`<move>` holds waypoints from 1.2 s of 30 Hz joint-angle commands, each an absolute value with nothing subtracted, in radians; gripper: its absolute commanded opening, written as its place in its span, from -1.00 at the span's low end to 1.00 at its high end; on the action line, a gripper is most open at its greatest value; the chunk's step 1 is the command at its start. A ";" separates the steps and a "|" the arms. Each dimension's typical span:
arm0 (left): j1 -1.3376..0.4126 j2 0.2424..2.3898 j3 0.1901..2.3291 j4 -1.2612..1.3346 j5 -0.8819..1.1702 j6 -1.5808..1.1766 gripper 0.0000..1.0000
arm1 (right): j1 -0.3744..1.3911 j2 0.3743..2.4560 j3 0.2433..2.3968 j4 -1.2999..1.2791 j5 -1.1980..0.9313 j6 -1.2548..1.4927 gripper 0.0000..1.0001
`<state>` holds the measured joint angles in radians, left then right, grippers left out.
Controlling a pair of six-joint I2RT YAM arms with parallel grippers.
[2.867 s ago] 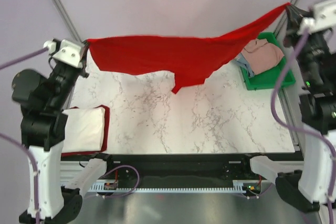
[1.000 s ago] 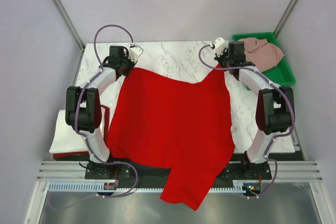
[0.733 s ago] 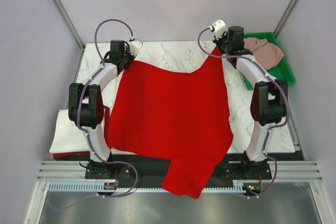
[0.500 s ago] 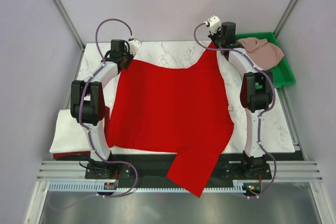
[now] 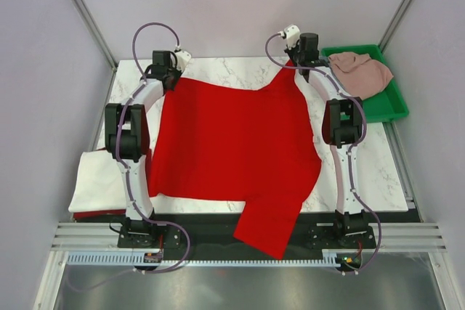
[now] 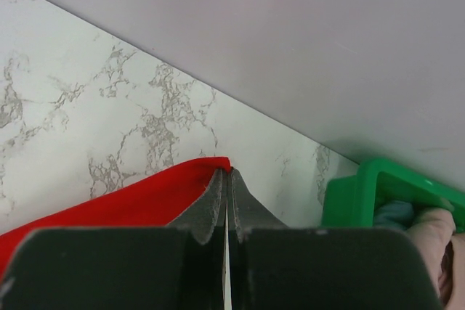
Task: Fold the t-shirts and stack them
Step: Fold the tshirt
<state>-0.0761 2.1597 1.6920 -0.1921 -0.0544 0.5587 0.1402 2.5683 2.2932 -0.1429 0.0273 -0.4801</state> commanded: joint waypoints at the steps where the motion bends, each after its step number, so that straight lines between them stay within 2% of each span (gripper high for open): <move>1: -0.072 2.158 1.756 -0.205 -0.060 0.563 -0.95 | 0.143 2.485 2.286 -0.138 0.031 -0.460 -1.00; 4: -0.072 2.105 1.744 -0.239 -0.020 0.560 -0.96 | 0.141 2.389 2.187 -0.159 0.011 -0.469 -1.00; 16: -0.072 1.809 1.453 -0.250 0.092 0.638 -0.95 | 0.141 2.011 1.824 -0.308 0.003 -0.476 -1.00; 24: -0.071 1.723 1.342 -0.270 0.121 0.689 -0.96 | 0.144 1.796 1.565 -0.357 0.002 -0.456 -1.00; 36: -0.051 1.658 1.246 -0.273 0.133 0.715 -0.95 | 0.144 1.580 1.375 -0.442 -0.064 -0.382 -1.00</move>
<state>-0.0677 1.7180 1.2587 -0.2874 0.1123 0.6716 0.1413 1.6615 1.3903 -0.4206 -0.0193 -0.4332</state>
